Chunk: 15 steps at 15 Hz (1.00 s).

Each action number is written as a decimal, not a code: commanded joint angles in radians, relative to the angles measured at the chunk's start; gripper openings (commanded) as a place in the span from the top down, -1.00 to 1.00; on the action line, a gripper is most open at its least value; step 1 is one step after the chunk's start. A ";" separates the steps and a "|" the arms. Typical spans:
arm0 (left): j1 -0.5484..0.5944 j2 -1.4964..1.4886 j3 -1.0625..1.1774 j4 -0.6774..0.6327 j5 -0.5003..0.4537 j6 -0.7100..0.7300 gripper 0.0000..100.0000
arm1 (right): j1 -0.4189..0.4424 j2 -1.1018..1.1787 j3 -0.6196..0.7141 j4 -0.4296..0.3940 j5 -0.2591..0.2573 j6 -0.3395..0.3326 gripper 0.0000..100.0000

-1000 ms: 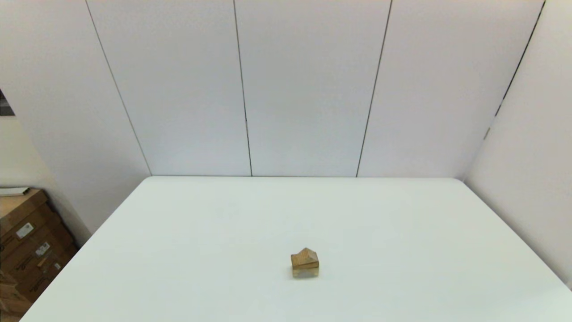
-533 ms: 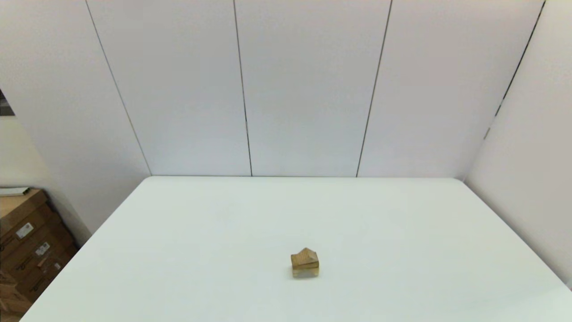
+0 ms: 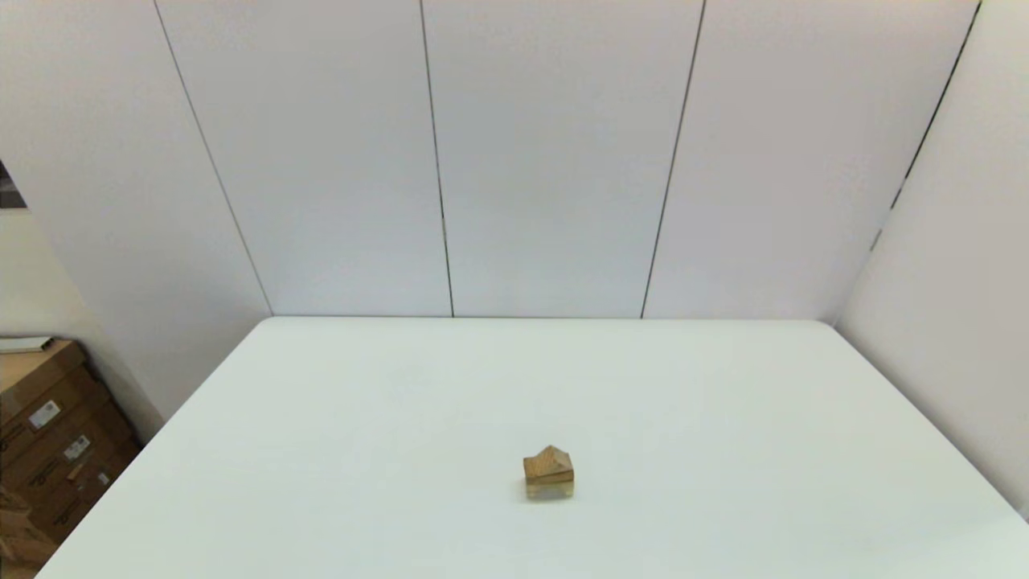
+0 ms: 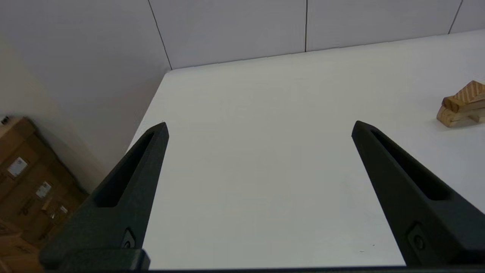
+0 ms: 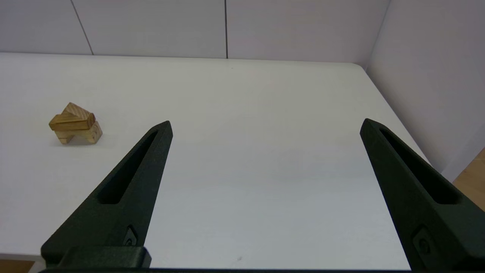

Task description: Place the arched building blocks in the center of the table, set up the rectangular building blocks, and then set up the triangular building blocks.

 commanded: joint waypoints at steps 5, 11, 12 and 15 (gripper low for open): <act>-0.002 0.001 0.000 0.000 0.006 -0.011 -1.00 | 0.000 0.000 0.002 0.000 0.001 -0.001 -1.00; 0.000 0.001 0.000 0.000 0.006 -0.011 -1.00 | 0.000 0.000 0.002 0.000 0.001 -0.001 -1.00; 0.000 0.001 0.000 0.000 0.006 -0.011 -1.00 | 0.000 0.000 0.002 0.000 0.001 -0.001 -1.00; 0.000 0.001 0.000 0.000 0.006 -0.011 -1.00 | 0.000 0.000 0.002 0.000 0.001 -0.001 -1.00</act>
